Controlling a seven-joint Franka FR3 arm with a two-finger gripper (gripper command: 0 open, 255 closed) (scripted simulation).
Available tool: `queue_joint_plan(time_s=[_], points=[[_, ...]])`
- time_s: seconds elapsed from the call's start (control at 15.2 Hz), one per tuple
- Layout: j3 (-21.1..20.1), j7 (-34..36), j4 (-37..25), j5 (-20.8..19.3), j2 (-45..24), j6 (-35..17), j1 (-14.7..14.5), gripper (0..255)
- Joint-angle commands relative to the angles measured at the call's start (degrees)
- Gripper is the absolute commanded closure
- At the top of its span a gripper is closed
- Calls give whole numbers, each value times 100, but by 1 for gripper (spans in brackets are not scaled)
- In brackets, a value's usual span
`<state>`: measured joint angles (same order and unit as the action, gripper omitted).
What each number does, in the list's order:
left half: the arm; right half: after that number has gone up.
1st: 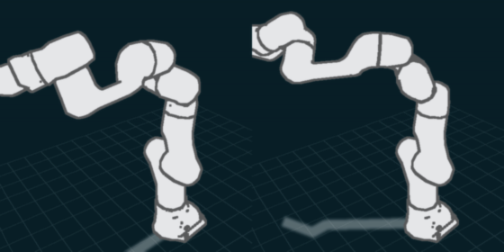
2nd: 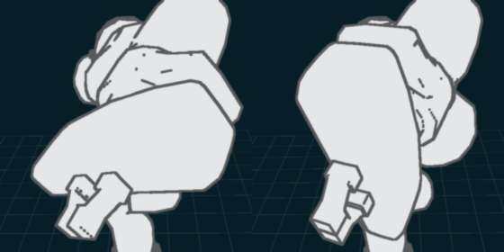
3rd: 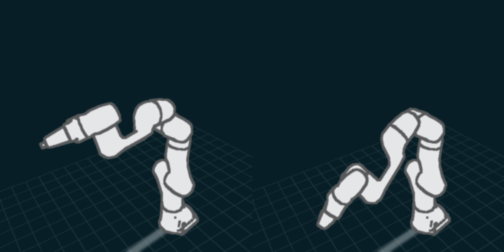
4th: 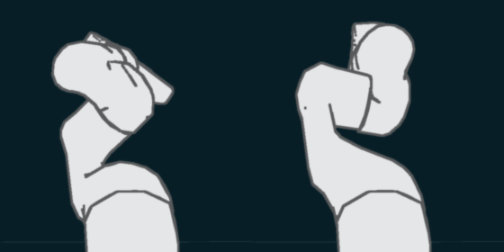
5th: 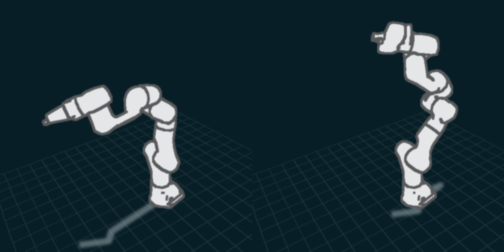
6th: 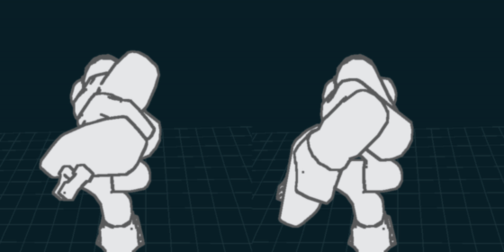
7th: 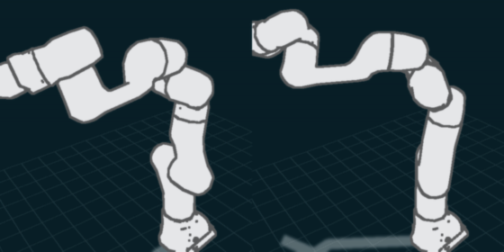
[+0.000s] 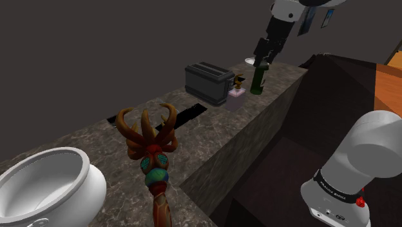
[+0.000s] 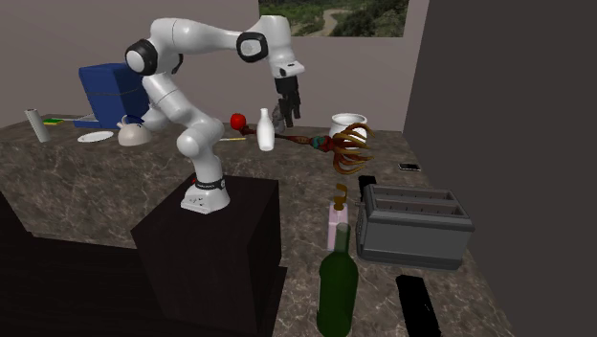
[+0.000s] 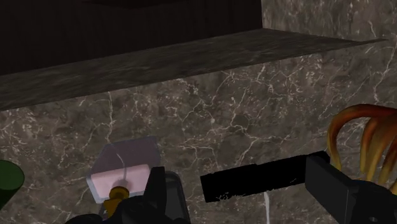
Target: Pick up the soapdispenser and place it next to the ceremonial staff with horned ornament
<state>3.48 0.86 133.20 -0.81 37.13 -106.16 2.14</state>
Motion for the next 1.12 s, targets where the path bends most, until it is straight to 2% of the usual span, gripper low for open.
queue_joint_plan(time_s=[0.0, 0.53, 1.06], points=[[167, -195, -50, -26, -312, -263, 30, 0], [808, -1019, -621, 111, -1801, -1139, 85, 0], [1309, -1976, -1685, 707, -3501, -1638, 159, 0]])
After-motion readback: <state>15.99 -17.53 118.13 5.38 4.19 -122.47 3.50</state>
